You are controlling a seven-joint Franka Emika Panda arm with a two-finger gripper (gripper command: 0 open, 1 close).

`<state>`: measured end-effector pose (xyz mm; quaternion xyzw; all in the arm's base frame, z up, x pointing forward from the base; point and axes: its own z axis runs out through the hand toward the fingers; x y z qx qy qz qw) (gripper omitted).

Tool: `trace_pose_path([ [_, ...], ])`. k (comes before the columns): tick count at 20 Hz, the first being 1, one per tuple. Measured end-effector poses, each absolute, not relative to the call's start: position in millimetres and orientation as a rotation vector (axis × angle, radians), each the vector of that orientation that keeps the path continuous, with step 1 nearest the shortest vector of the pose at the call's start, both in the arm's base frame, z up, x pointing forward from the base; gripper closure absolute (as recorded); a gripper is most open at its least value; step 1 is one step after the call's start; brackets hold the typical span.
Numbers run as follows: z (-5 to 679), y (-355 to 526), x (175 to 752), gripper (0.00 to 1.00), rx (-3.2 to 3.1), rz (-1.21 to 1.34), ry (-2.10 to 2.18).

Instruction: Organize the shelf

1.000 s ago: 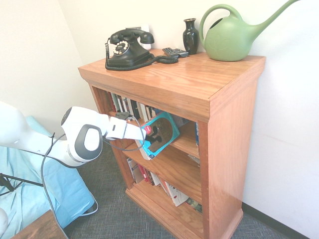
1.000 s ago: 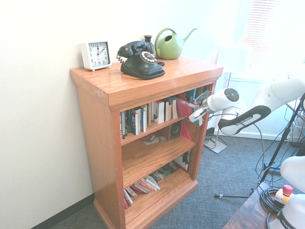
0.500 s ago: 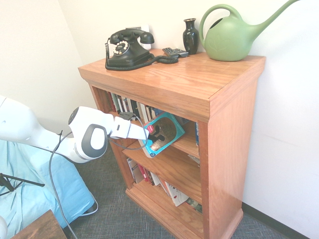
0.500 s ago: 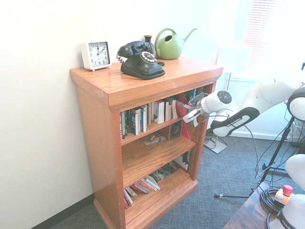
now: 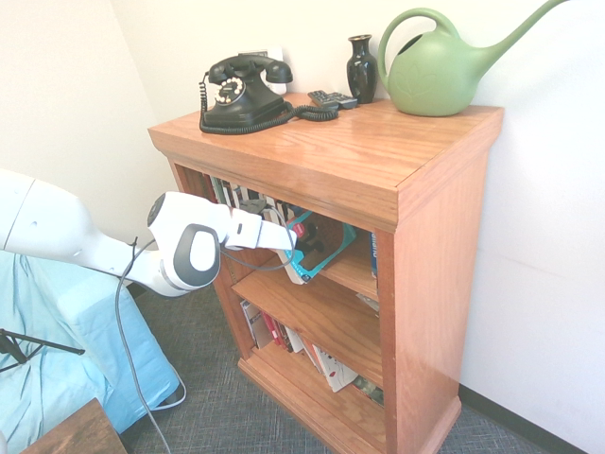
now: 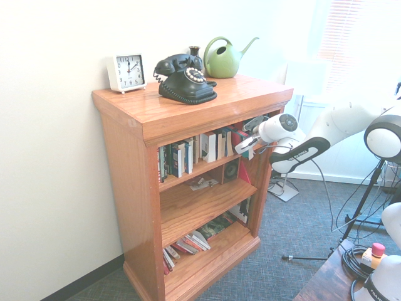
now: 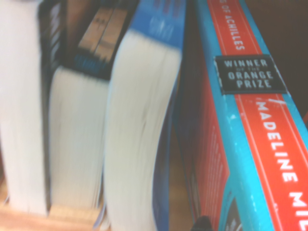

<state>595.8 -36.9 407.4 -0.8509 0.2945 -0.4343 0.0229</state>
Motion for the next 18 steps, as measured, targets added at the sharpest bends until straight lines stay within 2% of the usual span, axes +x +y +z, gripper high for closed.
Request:
trace_pose_path([
  [13, 403.9, -28.5, 618.4, 1.00, -2.627, -1.357, 0.927],
  [14, 403.9, -28.4, 618.4, 0.00, -2.627, -1.357, 0.928],
  [18, 403.9, -28.5, 618.7, 0.00, -2.629, -1.357, 0.926],
])
